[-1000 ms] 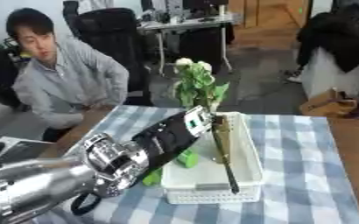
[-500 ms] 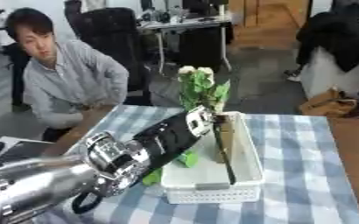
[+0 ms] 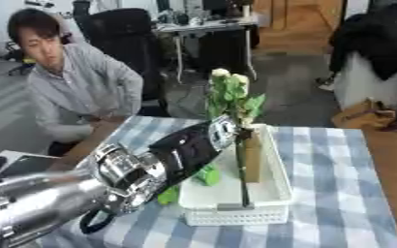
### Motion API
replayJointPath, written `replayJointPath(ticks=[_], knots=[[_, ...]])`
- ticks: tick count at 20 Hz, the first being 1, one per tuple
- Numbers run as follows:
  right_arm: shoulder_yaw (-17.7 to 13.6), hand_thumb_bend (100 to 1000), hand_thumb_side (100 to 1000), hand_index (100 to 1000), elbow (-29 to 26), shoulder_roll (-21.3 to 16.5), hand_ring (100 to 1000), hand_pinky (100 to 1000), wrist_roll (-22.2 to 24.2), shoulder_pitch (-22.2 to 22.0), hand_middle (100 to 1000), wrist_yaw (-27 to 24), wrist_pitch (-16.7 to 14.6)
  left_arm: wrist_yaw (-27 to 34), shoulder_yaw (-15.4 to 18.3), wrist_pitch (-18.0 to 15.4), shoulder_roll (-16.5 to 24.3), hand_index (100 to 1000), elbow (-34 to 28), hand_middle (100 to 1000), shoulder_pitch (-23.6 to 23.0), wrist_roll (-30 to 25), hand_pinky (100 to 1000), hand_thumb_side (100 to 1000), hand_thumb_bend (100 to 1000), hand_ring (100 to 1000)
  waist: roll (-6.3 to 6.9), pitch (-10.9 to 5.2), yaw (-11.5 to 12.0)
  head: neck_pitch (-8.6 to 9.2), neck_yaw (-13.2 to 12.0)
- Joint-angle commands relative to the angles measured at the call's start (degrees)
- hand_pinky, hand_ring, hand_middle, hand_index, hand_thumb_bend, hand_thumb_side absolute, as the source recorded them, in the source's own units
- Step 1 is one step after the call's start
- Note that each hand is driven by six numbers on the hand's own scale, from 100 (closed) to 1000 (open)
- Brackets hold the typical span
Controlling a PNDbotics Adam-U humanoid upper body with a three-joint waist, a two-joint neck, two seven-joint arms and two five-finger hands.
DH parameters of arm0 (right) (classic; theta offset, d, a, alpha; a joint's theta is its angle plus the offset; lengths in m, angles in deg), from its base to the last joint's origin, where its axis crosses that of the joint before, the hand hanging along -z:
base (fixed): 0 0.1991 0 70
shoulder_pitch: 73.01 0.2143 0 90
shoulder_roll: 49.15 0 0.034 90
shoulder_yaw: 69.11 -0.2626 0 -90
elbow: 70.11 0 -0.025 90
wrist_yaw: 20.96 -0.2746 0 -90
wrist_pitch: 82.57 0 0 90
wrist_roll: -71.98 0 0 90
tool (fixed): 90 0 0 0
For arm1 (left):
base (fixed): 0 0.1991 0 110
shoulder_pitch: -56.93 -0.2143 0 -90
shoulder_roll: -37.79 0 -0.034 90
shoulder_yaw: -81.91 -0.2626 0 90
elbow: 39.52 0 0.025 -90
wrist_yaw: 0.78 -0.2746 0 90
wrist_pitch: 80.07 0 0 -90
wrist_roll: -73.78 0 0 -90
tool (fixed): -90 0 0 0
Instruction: Pick up objects on the table and place them in the box.
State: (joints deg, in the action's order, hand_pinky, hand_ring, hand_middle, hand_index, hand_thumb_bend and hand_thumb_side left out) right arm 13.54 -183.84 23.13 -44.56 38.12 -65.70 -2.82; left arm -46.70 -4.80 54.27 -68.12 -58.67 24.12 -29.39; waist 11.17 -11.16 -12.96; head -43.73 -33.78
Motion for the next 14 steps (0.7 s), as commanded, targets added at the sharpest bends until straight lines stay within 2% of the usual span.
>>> replayJointPath(ticks=[1,2,14], knots=[[0.0,100,259,660,-0.9,-1.0,748,783,0.0,0.7,646,-0.3,-0.2,-3.8,-0.5,0.0,1.9,1000,0.0,1000,1.7,-1.8,855,858,100,1000,0.10,0.31,0.2,-0.32,0.1],[0.0,100,260,660,-0.9,-1.0,748,783,0.0,0.7,645,-0.3,-0.2,-4.9,-0.4,0.0,2.0,1000,0.0,1000,1.8,-2.3,926,862,100,1000,0.09,0.29,0.3,-0.31,0.2],[-0.2,100,256,660,-0.9,-1.2,749,782,-0.1,-0.1,645,-0.1,-0.5,-14.2,0.9,-0.4,3.6,1000,-1.1,1000,4.3,-7.1,982,870,100,1000,-0.20,0.07,0.8,-0.38,1.5]])
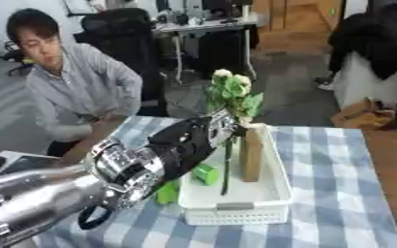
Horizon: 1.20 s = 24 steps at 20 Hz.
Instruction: Pick up objects on the table and place them in the box.
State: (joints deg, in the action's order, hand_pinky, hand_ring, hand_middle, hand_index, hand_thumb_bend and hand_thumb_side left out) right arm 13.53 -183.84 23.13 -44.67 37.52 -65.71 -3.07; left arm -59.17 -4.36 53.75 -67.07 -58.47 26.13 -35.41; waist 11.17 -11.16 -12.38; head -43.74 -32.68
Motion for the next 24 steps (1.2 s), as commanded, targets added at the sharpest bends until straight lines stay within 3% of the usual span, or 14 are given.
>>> replayJointPath(ticks=[1,12,17,20,22,23,24], knots=[[-0.2,100,256,659,-0.9,-1.2,748,782,0.1,0.4,645,-0.1,-0.3,-2.3,0.6,0.0,2.7,1000,-1.5,1000,2.6,-1.4,982,870,100,1000,-0.24,0.03,0.3,-0.38,0.5],[-0.2,100,256,660,-0.9,-1.2,748,782,0.1,0.0,645,-0.1,-0.5,-3.4,1.4,-1.4,3.5,1000,-3.0,1000,5.3,-4.0,978,884,100,1000,-0.47,-0.31,0.3,-0.38,1.0],[-0.3,100,256,660,-0.9,-1.3,748,782,-0.2,-0.1,645,-0.1,-0.5,-4.5,0.1,-3.5,3.1,1000,-2.6,1000,4.9,-6.0,1000,818,100,1000,-0.48,-0.44,0.3,-0.38,1.3],[-0.5,100,256,659,-0.9,-1.5,748,782,-0.4,-0.3,646,0.0,-0.7,-5.8,-1.5,-5.8,2.2,1000,-2.3,1000,3.8,-7.9,1000,822,100,1000,-0.46,-0.67,0.6,-0.38,1.7],[-0.5,100,256,659,-0.9,-1.6,748,782,-0.6,-0.4,646,-0.1,-0.8,-8.0,-2.6,-6.9,1.7,1000,-1.7,1000,2.8,-9.4,1000,818,118,1000,-0.48,-0.78,0.8,-0.38,1.9],[-0.5,100,256,659,-0.9,-1.6,747,782,-0.6,-0.4,646,-0.1,-0.9,-9.6,-3.0,-7.2,1.5,1000,-1.3,1000,2.5,-10.1,1000,840,206,1000,-0.48,-0.77,0.8,-0.38,1.9],[-0.5,100,256,659,-0.9,-1.6,747,782,-0.6,-0.4,646,-0.1,-0.9,-11.6,-3.4,-7.5,1.4,1000,-0.6,1000,2.3,-10.9,1000,840,206,1000,-0.49,-0.75,0.7,-0.38,2.0]])
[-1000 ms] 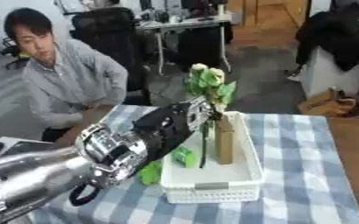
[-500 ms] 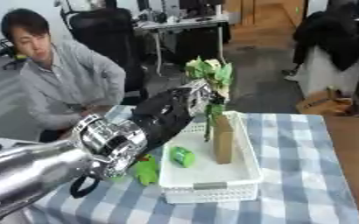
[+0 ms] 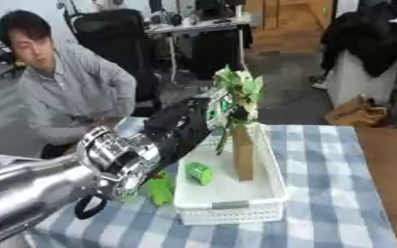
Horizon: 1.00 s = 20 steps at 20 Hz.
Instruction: Pick up objects on the table and place them in the box.
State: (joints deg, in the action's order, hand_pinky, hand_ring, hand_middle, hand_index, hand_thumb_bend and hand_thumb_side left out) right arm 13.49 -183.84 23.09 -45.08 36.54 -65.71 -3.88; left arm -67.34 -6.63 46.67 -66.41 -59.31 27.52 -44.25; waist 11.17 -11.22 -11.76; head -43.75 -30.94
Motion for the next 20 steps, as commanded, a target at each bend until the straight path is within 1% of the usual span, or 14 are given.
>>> replayJointPath(ticks=[1,2,3,4,5,6,7,8,9,12,13,16,17,20], knots=[[-0.5,100,256,659,-0.9,-1.6,747,782,-0.2,0.6,646,-0.1,-0.2,-5.2,-1.2,-0.7,0.6,1000,0.6,1000,0.9,-2.8,1000,843,213,1000,-0.49,-0.68,0.1,-0.37,0.3],[-0.4,100,256,659,-0.9,-1.6,747,782,-0.2,0.6,646,-0.1,-0.2,-6.6,-1.0,-1.1,0.6,1000,0.6,1000,0.9,-3.6,1000,843,213,1000,-0.50,-0.67,0.1,-0.37,0.3],[-0.4,100,256,659,-0.9,-1.6,748,781,-0.2,0.6,646,-0.1,-0.2,-8.3,-1.1,-1.2,0.7,1000,0.9,1000,0.8,-4.3,1000,847,275,1000,-0.46,-0.64,0.1,-0.37,0.2],[-0.4,100,256,659,-0.9,-1.6,748,781,-0.1,0.6,646,-0.1,-0.2,-10.4,-1.2,-1.2,0.7,1000,1.5,1000,0.9,-5.2,1000,847,275,1000,-0.44,-0.61,0.1,-0.37,0.2],[-0.4,100,256,659,-0.9,-1.6,748,781,-0.1,0.6,646,-0.1,-0.1,-12.1,-1.1,-1.3,0.8,1000,1.7,1000,1.0,-6.0,1000,906,347,1000,-0.43,-0.59,0.1,-0.37,0.2],[-0.4,100,256,659,-0.9,-1.6,748,781,-0.1,0.6,646,-0.1,-0.1,-13.3,-0.7,-1.3,0.9,1000,1.6,1000,1.1,-6.8,1000,906,347,1000,-0.43,-0.60,0.2,-0.37,0.1],[-0.4,100,256,658,-0.9,-1.6,748,781,-0.1,0.6,646,-0.1,-0.1,-14.2,-0.3,-1.3,0.9,1000,1.4,1000,1.1,-7.5,1000,929,383,1000,-0.44,-0.60,0.2,-0.37,0.1],[-0.4,100,256,658,-0.9,-1.6,748,781,-0.1,0.6,646,0.0,-0.2,-15.0,0.0,-1.2,1.0,1000,1.3,1000,1.1,-8.3,1000,927,423,1000,-0.44,-0.60,0.2,-0.37,0.1],[-0.4,100,256,658,-0.9,-1.6,748,781,-0.1,0.6,646,0.0,-0.2,-15.7,0.3,-1.2,1.0,1000,1.1,1000,1.1,-8.9,1000,919,488,1000,-0.45,-0.60,0.2,-0.37,0.1],[-0.4,100,256,658,-0.9,-1.6,748,781,-0.2,0.6,646,0.0,-0.2,-16.6,0.9,-1.0,1.2,1000,0.5,1000,1.0,-10.2,1000,934,473,1000,-0.47,-0.59,0.3,-0.37,-0.1],[-0.4,100,256,658,-0.9,-1.6,748,781,-0.2,0.6,646,0.0,-0.2,-16.8,1.0,-1.0,1.2,1000,0.3,1000,1.0,-10.5,1000,934,454,1000,-0.48,-0.58,0.3,-0.37,-0.1],[-0.4,100,256,658,-0.9,-1.6,748,781,0.0,0.5,646,0.0,-0.3,-17.1,1.2,-0.7,1.1,1000,-0.2,1000,0.7,-10.7,1000,958,467,1000,-0.54,-0.49,0.4,-0.37,-0.2],[-0.4,100,256,658,-0.9,-1.6,747,781,0.0,0.5,645,0.0,-0.3,-17.1,1.3,-0.7,1.0,1000,-0.3,1000,0.7,-10.7,1000,975,447,1000,-0.55,-0.48,0.4,-0.37,-0.3],[-0.4,100,256,658,-0.9,-1.5,747,781,0.1,0.4,645,0.0,-0.4,-17.1,1.5,-0.2,1.1,1000,-0.7,1000,0.8,-10.4,1000,987,427,1000,-0.57,-0.46,0.4,-0.37,-0.4]])
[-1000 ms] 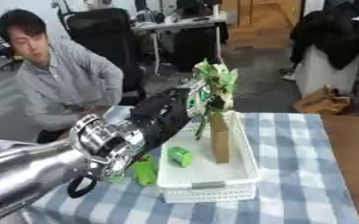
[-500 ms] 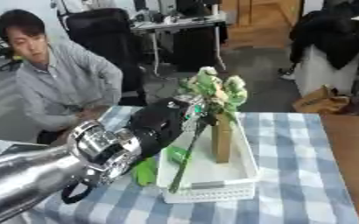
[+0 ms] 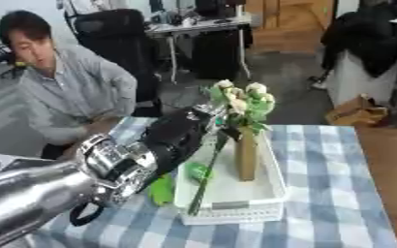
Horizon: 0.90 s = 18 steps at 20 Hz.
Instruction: Pick up objects on the table and place them in the box.
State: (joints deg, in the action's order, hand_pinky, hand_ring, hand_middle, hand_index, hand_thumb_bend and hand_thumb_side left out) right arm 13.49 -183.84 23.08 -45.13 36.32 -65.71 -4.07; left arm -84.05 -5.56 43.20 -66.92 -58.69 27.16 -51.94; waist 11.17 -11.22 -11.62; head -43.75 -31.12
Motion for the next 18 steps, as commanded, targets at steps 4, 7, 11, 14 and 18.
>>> replayJointPath(ticks=[4,7,11,14,18], knots=[[-0.3,100,256,659,-0.9,-1.5,747,781,0.2,0.6,645,0.0,-0.2,-0.3,0.6,3.8,2.2,1000,-1.8,1000,2.0,-1.9,1000,999,394,1000,-0.60,-0.49,0.3,-0.37,-0.2],[-0.4,100,257,659,-0.9,-1.5,747,781,0.2,0.5,645,0.1,-0.2,0.3,0.6,3.0,3.4,1000,-2.5,1000,3.5,-1.6,1000,993,395,1000,-0.65,-0.50,0.4,-0.37,0.0],[-0.4,100,257,659,-0.9,-1.5,747,781,0.2,0.3,645,0.1,-0.3,0.7,-0.2,0.2,5.6,1000,-3.0,1000,5.5,-2.4,1000,977,399,1000,-0.70,-0.62,0.5,-0.37,0.2],[-0.4,100,257,659,-0.9,-1.6,747,781,0.1,0.2,645,0.2,-0.3,1.2,-0.6,-2.1,7.3,1000,-4.0,1000,6.8,-3.1,1000,972,381,1000,-0.73,-0.75,0.5,-0.37,0.7],[-0.4,100,257,659,-0.9,-1.6,747,781,0.1,0.1,645,0.2,-0.3,2.3,-1.6,-6.1,9.4,1000,-6.2,1000,7.9,-4.3,1000,955,370,1000,-0.71,-0.81,0.5,-0.37,1.2]])
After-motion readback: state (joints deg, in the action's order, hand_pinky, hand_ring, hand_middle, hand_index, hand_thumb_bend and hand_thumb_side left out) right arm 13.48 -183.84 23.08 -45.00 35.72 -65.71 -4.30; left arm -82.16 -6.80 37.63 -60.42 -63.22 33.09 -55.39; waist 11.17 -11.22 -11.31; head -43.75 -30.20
